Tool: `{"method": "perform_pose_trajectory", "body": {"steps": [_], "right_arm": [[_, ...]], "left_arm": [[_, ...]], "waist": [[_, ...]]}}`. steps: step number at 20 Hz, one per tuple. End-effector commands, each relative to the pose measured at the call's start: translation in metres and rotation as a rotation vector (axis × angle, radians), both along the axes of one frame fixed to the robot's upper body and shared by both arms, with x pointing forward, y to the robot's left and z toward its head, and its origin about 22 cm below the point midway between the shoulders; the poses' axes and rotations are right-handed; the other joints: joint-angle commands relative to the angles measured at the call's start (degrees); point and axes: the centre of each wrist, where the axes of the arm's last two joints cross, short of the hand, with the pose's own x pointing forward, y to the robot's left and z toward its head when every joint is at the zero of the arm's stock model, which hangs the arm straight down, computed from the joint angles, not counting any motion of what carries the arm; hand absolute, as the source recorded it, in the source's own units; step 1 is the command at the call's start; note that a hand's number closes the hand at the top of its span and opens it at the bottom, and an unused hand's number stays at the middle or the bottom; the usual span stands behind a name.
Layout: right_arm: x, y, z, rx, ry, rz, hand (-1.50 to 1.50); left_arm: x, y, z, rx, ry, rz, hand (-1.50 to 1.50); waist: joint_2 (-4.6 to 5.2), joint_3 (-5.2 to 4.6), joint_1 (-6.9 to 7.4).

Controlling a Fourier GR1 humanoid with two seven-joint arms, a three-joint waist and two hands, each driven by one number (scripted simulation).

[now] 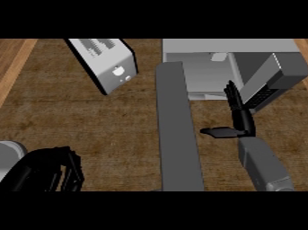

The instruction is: Pick up the milk, place it into the microwave and close the microwave

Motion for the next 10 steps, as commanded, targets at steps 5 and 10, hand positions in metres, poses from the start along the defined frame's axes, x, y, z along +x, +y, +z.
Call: {"method": "perform_pose_trajectory", "body": {"steps": [5,10], "right_arm": [[-0.060,-0.017,-0.030,0.021,0.015,-0.046,-1.50],[-0.103,-0.068,-0.027,0.021,0.013,-0.045,-1.50]], "left_arm": [[0.035,-0.044,-0.006,0.061,-0.056,-0.068,1.50],[0.038,-0.081,0.006,0.146,-0.087,-0.127,1.50]], "waist": [[-0.05,-0.06,-0.70],[-0.24,-0.09,-1.50]]}}
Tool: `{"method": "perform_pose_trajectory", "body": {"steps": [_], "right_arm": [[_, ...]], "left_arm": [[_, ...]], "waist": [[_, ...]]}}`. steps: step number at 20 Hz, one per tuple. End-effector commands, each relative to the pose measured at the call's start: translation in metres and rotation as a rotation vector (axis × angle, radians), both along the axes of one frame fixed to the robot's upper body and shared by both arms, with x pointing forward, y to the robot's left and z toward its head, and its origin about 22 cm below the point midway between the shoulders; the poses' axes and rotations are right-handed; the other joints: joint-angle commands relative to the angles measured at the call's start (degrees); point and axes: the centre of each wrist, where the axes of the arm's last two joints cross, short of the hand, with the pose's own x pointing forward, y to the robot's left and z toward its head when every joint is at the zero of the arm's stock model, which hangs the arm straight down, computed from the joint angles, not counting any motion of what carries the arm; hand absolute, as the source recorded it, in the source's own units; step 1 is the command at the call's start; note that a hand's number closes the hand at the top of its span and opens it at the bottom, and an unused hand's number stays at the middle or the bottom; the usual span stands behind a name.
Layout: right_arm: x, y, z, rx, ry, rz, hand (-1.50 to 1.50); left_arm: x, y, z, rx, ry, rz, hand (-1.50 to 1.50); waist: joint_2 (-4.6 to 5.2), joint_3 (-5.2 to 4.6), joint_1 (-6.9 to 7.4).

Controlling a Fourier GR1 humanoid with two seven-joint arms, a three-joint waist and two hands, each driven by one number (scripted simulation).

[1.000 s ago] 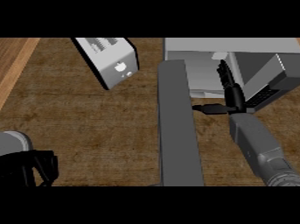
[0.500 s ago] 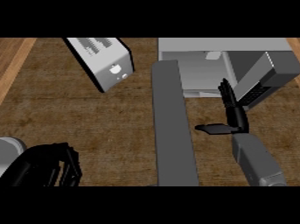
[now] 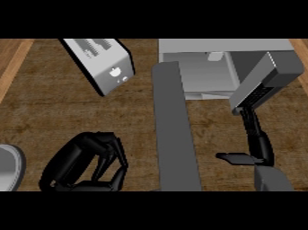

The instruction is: Pick up the milk, place it into the microwave and close the microwave

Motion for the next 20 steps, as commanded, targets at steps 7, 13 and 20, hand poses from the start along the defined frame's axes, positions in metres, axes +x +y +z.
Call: {"method": "perform_pose_trajectory", "body": {"steps": [7,13,20], "right_arm": [[-0.074,-0.055,0.014,-0.012,-0.038,0.020,-1.50],[-0.101,-0.053,0.042,-0.074,-0.095,0.070,-1.50],[-0.095,-0.052,0.078,0.015,-0.175,0.145,-1.50]], "left_arm": [[0.035,-0.076,-0.055,0.180,0.018,-0.155,1.50],[0.048,-0.101,-0.097,0.258,0.047,-0.122,1.50],[0.052,-0.122,-0.133,0.228,-0.063,-0.027,1.50]], "waist": [[0.36,-0.03,-0.73],[0.46,-0.07,-1.20],[0.89,-0.11,-2.35]]}}
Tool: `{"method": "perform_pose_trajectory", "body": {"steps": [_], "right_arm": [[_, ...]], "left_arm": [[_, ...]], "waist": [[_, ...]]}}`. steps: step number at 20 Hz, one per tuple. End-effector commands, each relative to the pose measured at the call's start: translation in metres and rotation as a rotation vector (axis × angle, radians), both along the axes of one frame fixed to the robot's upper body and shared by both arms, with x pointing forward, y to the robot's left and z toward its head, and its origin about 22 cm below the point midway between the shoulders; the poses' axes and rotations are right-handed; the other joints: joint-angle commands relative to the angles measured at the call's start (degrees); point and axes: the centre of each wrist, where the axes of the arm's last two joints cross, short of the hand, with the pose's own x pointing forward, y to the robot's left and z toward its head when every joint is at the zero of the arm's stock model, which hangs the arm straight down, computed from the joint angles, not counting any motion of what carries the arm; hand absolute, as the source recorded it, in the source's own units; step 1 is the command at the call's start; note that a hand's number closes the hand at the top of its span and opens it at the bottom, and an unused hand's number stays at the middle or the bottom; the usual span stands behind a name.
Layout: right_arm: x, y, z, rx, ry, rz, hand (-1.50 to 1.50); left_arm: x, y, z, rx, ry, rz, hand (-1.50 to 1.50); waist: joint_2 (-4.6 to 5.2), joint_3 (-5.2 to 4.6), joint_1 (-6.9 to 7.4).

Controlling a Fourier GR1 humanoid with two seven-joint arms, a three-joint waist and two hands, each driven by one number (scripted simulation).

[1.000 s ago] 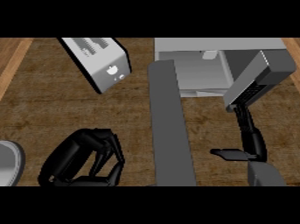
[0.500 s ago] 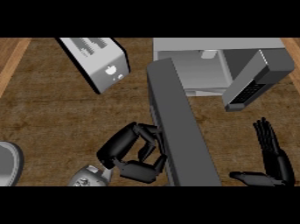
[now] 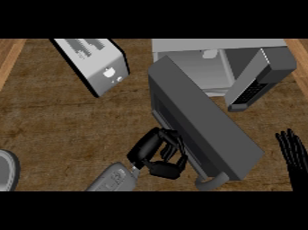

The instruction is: Pick up the milk, place it into the microwave and close the microwave

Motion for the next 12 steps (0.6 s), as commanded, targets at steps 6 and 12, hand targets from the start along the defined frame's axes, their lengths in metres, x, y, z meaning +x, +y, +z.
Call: {"method": "perform_pose_trajectory", "body": {"steps": [6,12], "right_arm": [[-0.003,0.007,0.043,0.076,-0.073,0.142,-1.50],[0.012,0.018,0.078,0.057,-0.112,0.195,-1.50]], "left_arm": [[-0.002,-0.021,-0.026,-0.002,-0.020,0.056,1.50],[0.005,-0.035,-0.013,-0.039,0.019,0.043,1.50]], "waist": [[0.70,-0.09,-2.69],[1.16,-0.18,-4.11]]}}
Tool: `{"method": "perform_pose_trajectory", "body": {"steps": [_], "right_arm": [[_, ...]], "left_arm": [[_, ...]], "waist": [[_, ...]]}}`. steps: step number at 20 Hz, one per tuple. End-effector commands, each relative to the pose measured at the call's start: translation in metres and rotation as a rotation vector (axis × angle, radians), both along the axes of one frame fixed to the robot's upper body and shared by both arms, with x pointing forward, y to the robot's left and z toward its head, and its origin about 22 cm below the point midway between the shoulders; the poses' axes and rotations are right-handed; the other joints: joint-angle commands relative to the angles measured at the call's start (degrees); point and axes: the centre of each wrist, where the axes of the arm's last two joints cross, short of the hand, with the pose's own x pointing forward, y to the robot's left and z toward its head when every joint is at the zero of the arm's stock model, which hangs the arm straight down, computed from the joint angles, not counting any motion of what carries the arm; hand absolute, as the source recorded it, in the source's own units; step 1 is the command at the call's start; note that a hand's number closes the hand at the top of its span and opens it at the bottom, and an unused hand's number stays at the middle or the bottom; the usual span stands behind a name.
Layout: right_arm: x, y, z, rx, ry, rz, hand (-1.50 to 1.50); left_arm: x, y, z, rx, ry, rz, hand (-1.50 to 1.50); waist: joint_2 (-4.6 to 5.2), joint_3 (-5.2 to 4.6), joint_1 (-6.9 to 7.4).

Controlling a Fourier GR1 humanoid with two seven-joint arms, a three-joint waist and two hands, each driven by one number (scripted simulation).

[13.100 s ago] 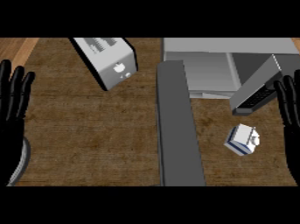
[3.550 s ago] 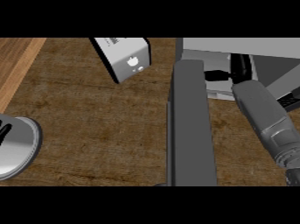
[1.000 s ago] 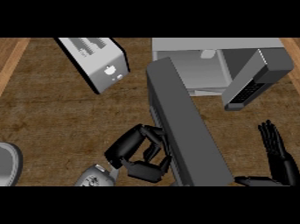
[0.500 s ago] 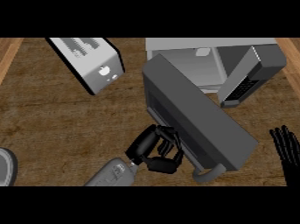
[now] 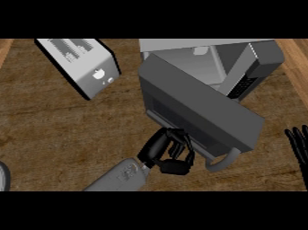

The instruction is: Pick up the milk, place it into the microwave and close the microwave

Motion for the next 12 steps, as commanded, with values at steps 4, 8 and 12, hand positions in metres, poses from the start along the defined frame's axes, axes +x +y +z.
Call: {"method": "perform_pose_trajectory", "body": {"steps": [4,8,12], "right_arm": [[0.003,0.004,0.027,0.009,-0.021,0.112,-1.50],[0.004,0.003,0.040,-0.019,-0.035,0.143,-1.50],[0.012,-0.004,0.059,-0.076,-0.060,0.181,-1.50]], "left_arm": [[0.002,-0.018,0.017,-0.107,-0.004,0.035,1.50],[0.018,-0.023,0.035,-0.155,-0.035,0.114,1.50],[0.017,-0.025,0.038,-0.208,-0.063,0.226,1.50]], "waist": [[0.62,-0.15,-3.24],[0.82,-0.15,-4.53],[1.09,-0.22,-5.17]]}}
